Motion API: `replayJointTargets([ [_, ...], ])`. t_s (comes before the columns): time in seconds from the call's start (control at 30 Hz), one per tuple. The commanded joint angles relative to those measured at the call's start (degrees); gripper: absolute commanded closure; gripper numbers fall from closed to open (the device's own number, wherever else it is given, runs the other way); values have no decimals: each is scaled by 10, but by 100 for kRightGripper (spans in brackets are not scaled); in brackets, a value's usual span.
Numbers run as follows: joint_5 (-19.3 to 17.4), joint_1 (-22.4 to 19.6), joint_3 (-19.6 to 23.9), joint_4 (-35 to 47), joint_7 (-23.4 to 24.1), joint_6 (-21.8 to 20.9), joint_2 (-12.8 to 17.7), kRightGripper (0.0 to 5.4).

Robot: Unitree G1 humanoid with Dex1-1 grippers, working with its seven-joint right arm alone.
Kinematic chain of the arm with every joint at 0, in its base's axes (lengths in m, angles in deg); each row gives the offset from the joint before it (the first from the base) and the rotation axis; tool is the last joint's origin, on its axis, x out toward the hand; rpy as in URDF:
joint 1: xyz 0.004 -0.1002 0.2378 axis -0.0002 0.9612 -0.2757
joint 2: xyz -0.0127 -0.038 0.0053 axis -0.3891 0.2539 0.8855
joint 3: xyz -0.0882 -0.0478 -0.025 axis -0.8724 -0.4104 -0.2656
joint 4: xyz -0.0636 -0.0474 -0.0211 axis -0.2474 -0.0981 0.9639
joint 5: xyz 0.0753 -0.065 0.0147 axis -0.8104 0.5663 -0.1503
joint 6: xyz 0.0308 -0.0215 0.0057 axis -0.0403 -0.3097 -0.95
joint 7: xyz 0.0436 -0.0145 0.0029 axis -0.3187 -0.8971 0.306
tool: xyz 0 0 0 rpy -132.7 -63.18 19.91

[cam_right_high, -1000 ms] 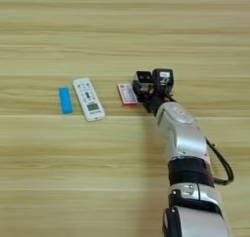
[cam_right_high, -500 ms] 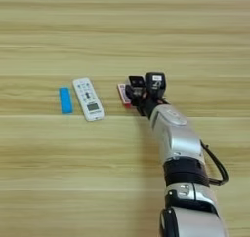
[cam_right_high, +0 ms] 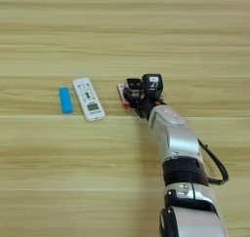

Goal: Move the objects on the table

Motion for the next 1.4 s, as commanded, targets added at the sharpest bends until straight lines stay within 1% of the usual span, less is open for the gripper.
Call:
replayJointTargets([
  [0.03, 4, -37, 0, 21, 0, -8, 17, 234],
  [0.07, 4, -37, -1, 21, 0, -8, 17, 212],
  [0.17, 6, -36, -2, 22, 0, -9, 17, 173],
  [0.53, 12, -33, -5, 27, 1, -24, 15, 73],
  [0.63, 12, -33, -5, 26, 0, -26, 15, 38],
  [0.7, 12, -34, -5, 25, -1, -27, 15, 5],
  [1.23, 11, -32, -5, 26, -4, -28, 16, 3],
  [1.3, 12, -31, -3, 28, -3, -33, 15, 3],
  [1.4, 6, -31, 8, 34, 3, -52, 11, 3],
])
